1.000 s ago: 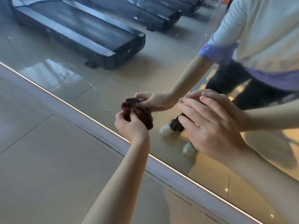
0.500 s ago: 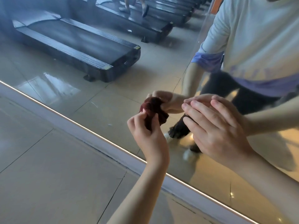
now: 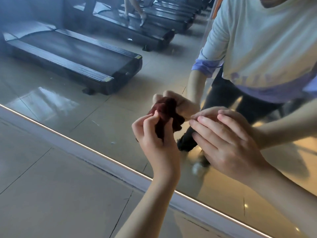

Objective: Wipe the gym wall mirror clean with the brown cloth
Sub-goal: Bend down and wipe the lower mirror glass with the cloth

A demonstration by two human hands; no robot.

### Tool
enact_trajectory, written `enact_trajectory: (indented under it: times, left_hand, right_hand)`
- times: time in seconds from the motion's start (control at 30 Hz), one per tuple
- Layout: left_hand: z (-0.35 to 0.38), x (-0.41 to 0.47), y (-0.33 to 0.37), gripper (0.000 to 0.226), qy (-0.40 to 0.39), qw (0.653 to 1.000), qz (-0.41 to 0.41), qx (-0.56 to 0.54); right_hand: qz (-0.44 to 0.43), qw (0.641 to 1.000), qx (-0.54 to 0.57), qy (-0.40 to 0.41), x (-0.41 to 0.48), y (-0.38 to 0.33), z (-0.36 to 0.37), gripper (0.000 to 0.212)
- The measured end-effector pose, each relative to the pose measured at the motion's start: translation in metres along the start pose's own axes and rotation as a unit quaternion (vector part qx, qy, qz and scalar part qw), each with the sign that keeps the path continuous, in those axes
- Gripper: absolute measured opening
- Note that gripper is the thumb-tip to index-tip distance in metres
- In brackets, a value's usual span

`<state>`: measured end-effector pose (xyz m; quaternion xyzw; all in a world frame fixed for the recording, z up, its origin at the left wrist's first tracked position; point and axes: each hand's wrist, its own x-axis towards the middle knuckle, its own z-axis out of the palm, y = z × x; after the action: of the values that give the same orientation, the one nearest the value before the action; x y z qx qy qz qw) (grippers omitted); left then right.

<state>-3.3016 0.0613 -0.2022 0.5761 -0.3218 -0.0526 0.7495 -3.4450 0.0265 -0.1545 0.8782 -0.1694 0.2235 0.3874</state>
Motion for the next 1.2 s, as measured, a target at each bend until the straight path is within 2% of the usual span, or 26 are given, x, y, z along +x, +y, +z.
enact_trajectory:
  times: [0.1,0.23,0.33,0.4,0.47,0.5,0.57,0.63,0.73,0.8,0.9,0.97,1.03,1.1,1.2]
  left_hand:
    - [0.001,0.007,-0.002,0.015,0.012,1.0,0.002,0.002]
    - [0.002,0.029,0.005,0.028,0.088,0.992,-0.086,-0.03]
    - [0.002,0.041,0.007,0.028,0.106,0.985,-0.127,-0.051]
    - [0.001,0.035,0.01,0.023,0.069,0.995,-0.071,-0.031]
    - [-0.003,0.029,0.011,0.017,0.017,0.999,0.035,-0.005]
    - [-0.004,0.029,0.008,0.021,0.0,0.997,0.079,0.005]
    - [-0.006,0.035,0.0,0.024,-0.005,0.995,0.099,0.018]
    - [-0.011,0.044,-0.003,0.022,0.029,0.999,0.027,0.017]
    - [-0.014,0.053,-0.005,0.033,0.083,0.992,-0.093,-0.005]
    - [-0.013,0.05,-0.004,0.032,0.077,0.99,-0.115,-0.02]
    - [-0.017,0.039,-0.005,0.025,0.015,0.999,-0.05,-0.004]
    - [-0.023,0.044,-0.017,0.022,0.015,0.999,-0.046,0.013]
    - [-0.028,0.056,-0.036,0.019,0.084,0.985,-0.15,0.015]
    - [-0.032,0.066,-0.053,0.021,0.131,0.956,-0.262,0.006]
    - [-0.035,0.059,-0.052,0.024,0.109,0.956,-0.273,-0.002]
  right_hand:
    - [-0.01,1.0,-0.002,-0.005,0.001,0.003,-0.001,0.024]
    - [-0.012,1.0,-0.01,-0.009,0.001,0.006,-0.003,0.027]
    - [-0.005,1.0,-0.003,-0.011,0.001,0.004,-0.003,0.026]
    - [0.011,1.0,0.006,-0.013,0.002,0.002,-0.003,0.027]
    - [0.026,0.999,0.019,-0.01,0.004,-0.001,-0.003,0.03]
    - [0.033,0.999,0.023,-0.007,0.007,-0.002,-0.003,0.03]
    - [0.048,0.998,0.029,0.005,0.011,-0.005,-0.003,0.027]
    - [0.059,0.998,0.032,0.017,0.015,-0.006,-0.003,0.023]
    - [0.066,0.997,0.036,0.028,0.02,-0.009,0.0,0.024]
    - [0.071,0.996,0.036,0.03,0.024,-0.011,0.002,0.023]
    - [0.072,0.996,0.032,0.033,0.034,-0.017,0.006,0.02]
    - [0.075,0.996,0.033,0.038,0.043,-0.022,0.01,0.02]
    - [0.078,0.995,0.035,0.043,0.05,-0.025,0.015,0.021]
    - [0.079,0.995,0.034,0.048,0.054,-0.027,0.018,0.022]
    - [0.078,0.995,0.027,0.053,0.056,-0.033,0.025,0.02]
